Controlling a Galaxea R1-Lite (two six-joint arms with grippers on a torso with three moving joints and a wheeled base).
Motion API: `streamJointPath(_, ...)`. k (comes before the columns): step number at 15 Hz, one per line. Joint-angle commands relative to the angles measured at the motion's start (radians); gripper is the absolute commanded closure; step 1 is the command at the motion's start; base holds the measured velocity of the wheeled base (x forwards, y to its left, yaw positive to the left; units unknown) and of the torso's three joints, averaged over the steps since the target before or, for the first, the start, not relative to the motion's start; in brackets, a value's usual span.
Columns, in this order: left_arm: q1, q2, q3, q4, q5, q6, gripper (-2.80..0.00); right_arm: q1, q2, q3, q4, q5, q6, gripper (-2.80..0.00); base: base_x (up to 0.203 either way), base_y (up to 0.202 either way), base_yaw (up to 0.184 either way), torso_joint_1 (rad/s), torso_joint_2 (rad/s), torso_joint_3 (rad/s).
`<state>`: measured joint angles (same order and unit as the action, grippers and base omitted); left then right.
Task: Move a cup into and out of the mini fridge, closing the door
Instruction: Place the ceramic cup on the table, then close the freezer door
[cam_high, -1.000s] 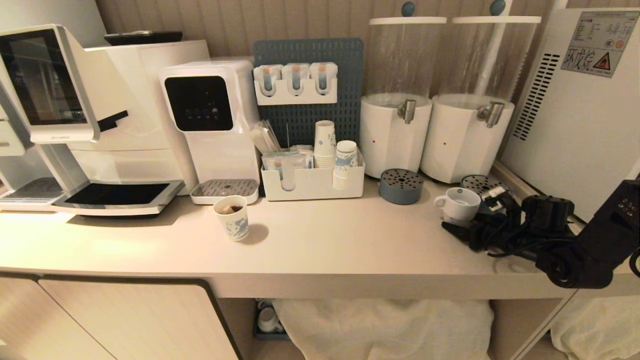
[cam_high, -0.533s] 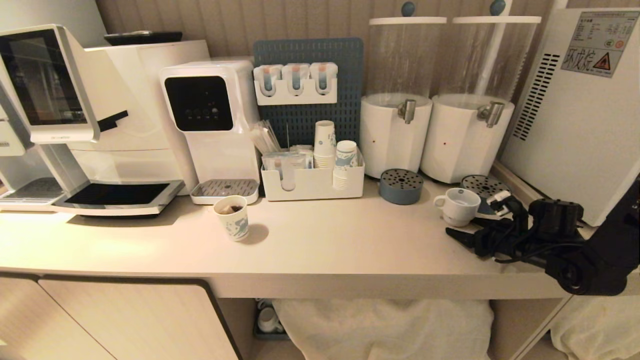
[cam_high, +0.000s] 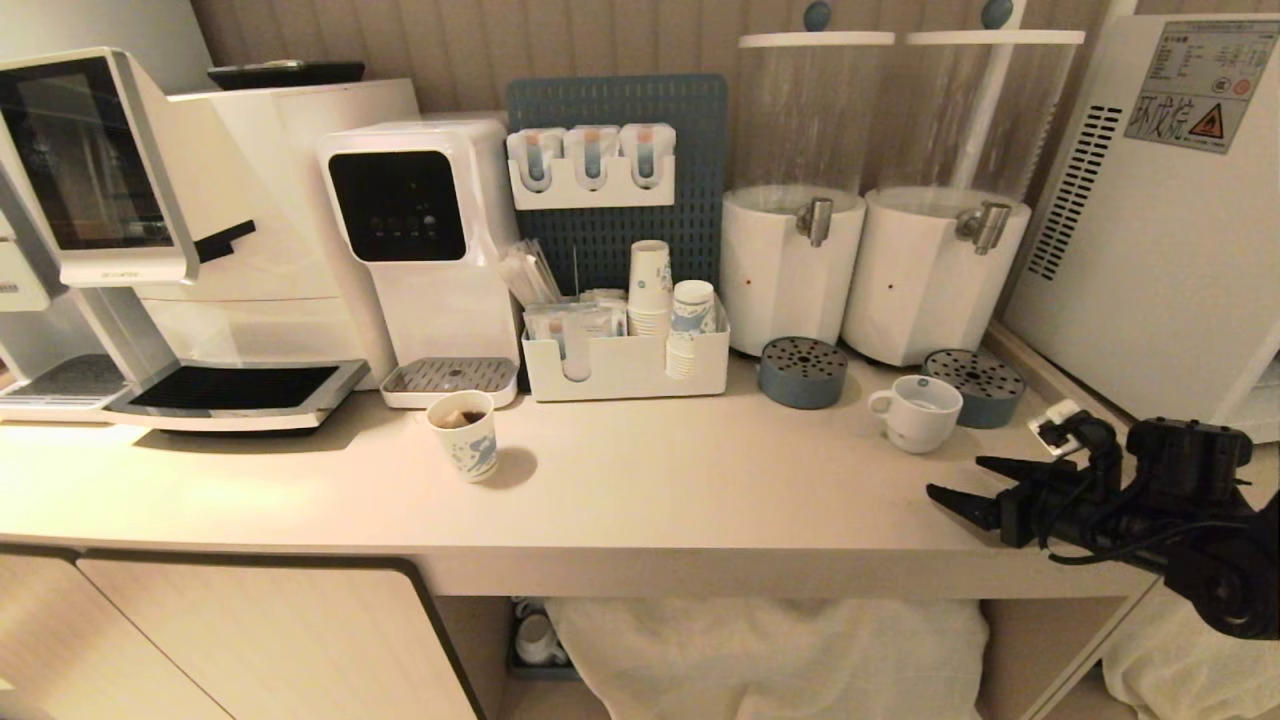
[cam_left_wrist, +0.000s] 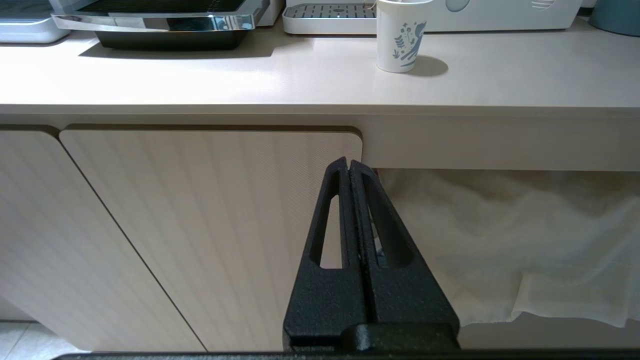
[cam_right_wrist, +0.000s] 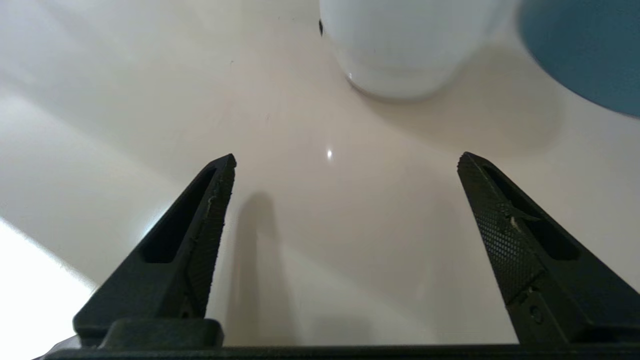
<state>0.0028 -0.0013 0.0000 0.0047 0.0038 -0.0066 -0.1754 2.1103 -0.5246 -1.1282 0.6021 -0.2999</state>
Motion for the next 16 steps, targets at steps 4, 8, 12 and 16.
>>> streamJointPath(4,0.0,0.001,0.0,0.0,0.001,0.0,0.0,-0.046,-0.082,0.162,-0.151,0.049,-0.002,-2.8,0.0,0.0,0.0,0.0,0.0,0.0)
streamJointPath(8,0.0,0.001,0.0,0.0,0.001,-0.001,0.0,-0.121,-0.225,0.251,-0.148,0.133,0.0,-2.8,0.0,0.0,0.0,0.0,0.0,0.0)
streamJointPath(12,0.0,0.001,0.0,0.0,0.001,0.0,0.0,-0.188,-0.444,0.3,-0.074,0.203,0.026,0.0,0.0,0.0,0.0,0.0,0.0,0.0)
streamJointPath(16,0.0,0.001,0.0,0.0,0.001,0.0,0.0,-0.264,-0.828,0.238,0.229,0.3,0.195,0.0,0.0,0.0,0.0,0.0,0.0,0.0)
